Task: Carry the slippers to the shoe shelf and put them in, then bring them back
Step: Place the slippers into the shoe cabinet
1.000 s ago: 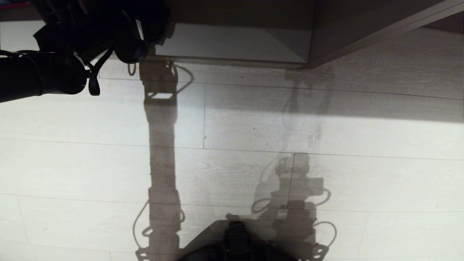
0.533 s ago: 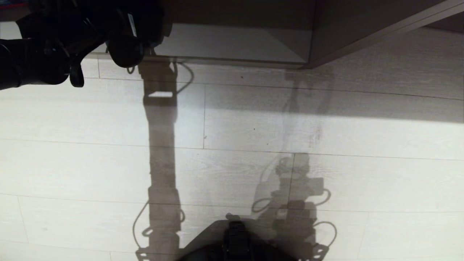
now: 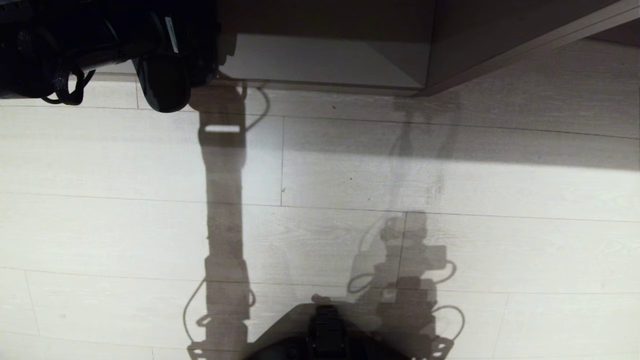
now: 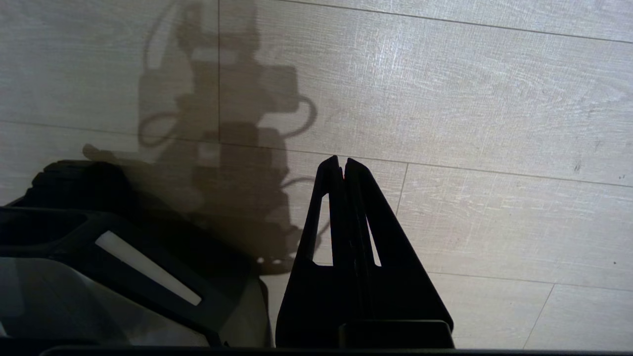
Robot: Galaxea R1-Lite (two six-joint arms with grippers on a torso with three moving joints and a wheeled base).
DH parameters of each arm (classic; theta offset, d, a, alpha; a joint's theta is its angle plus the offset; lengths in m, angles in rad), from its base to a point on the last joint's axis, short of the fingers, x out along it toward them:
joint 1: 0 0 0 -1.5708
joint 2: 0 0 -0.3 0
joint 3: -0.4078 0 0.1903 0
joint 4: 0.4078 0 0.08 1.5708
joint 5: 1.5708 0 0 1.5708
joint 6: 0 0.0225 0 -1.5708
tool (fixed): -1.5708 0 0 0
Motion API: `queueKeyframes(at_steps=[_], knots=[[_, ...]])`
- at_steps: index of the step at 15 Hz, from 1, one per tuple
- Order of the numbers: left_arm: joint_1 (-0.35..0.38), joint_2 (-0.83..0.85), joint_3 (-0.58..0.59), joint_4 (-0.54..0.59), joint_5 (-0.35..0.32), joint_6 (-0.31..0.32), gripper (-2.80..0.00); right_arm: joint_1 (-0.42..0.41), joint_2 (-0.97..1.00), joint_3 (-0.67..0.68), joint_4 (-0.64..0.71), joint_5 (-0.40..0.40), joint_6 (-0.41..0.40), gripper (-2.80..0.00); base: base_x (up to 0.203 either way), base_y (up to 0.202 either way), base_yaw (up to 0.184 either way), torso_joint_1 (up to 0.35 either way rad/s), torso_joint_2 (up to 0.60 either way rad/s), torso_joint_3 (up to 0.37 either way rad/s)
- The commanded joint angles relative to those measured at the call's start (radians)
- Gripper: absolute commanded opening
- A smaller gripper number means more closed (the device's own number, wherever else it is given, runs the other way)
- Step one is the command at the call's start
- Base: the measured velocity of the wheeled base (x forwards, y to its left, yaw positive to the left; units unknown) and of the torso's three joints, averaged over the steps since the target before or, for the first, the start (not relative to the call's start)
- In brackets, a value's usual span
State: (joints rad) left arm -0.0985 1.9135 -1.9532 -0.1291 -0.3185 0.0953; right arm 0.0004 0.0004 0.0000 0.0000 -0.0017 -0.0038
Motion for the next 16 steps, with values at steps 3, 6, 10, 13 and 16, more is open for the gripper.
queueKeyframes(at_steps=[3,6,10,13,16], knots=[[-0.001,0.019,-0.006,-0.009,-0.002,-0.003,0.00,0.001,0.000,0.000,0.000,0.000,-0.001,-2.80,0.000,0.000,0.000,0.000,0.00,0.000],[-0.003,0.009,-0.008,-0.013,0.001,0.001,0.00,0.001,0.001,0.000,0.000,0.000,-0.001,-2.80,0.000,0.000,0.000,0.000,0.00,0.000],[-0.013,-0.048,-0.006,-0.026,0.000,-0.047,0.00,0.001,0.000,0.000,0.000,0.000,-0.001,-2.80,0.000,0.000,0.000,0.000,0.00,0.000],[-0.036,-0.082,-0.006,-0.023,-0.005,-0.096,0.00,0.001,0.000,0.000,0.000,0.000,-0.001,-2.80,0.000,0.000,0.000,0.000,0.00,0.000],[-0.035,-0.082,0.022,-0.021,-0.005,-0.113,0.00,0.001,0.000,0.000,0.000,0.000,-0.001,-2.80,0.000,0.000,0.000,0.000,0.00,0.000]])
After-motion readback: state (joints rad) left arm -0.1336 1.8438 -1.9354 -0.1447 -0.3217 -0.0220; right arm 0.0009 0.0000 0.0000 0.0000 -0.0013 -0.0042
